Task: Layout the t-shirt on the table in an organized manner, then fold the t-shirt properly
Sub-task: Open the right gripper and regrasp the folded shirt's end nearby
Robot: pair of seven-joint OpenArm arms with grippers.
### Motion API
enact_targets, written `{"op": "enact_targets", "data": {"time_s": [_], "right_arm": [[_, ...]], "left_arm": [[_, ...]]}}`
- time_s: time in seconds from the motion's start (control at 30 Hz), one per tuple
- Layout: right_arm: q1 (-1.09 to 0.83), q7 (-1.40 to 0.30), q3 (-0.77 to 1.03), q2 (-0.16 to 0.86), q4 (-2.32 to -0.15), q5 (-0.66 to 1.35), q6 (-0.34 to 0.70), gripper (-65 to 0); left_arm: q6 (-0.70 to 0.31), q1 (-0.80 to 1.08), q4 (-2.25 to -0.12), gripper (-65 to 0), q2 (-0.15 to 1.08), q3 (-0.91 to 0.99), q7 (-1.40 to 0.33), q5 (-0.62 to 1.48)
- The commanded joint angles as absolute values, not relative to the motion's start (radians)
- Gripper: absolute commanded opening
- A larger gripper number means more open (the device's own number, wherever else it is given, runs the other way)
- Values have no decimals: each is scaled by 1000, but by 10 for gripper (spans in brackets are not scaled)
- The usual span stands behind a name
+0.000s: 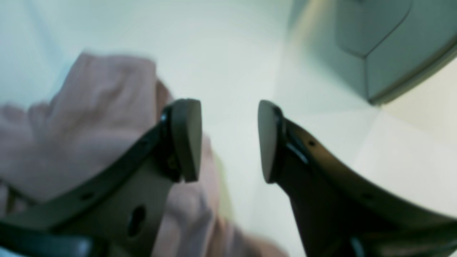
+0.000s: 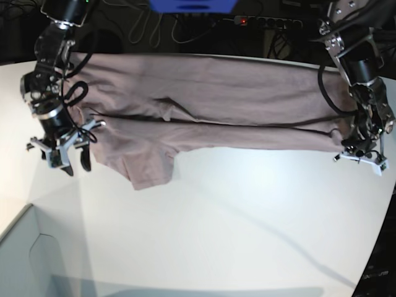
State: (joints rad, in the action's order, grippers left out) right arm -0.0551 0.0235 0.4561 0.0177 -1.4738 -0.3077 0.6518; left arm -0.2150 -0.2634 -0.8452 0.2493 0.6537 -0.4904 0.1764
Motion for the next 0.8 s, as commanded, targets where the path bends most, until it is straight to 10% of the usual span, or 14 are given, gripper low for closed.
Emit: {"op": "enact_targets", "data": {"time_s": [0.0, 0.3, 0.77], "right_arm": [[-13, 45, 447, 25, -1454, -298, 650, -385], [191, -110, 355, 77, -1138, -303, 650, -275], [331, -108, 285, 153, -783, -305, 645, -285]], "left_arm": [[-220, -285, -865, -650, 265, 656, -473, 185], [-220, -280, -865, -650, 265, 656, -473, 183], [-220, -280, -863, -650, 265, 656, -473, 177]]}}
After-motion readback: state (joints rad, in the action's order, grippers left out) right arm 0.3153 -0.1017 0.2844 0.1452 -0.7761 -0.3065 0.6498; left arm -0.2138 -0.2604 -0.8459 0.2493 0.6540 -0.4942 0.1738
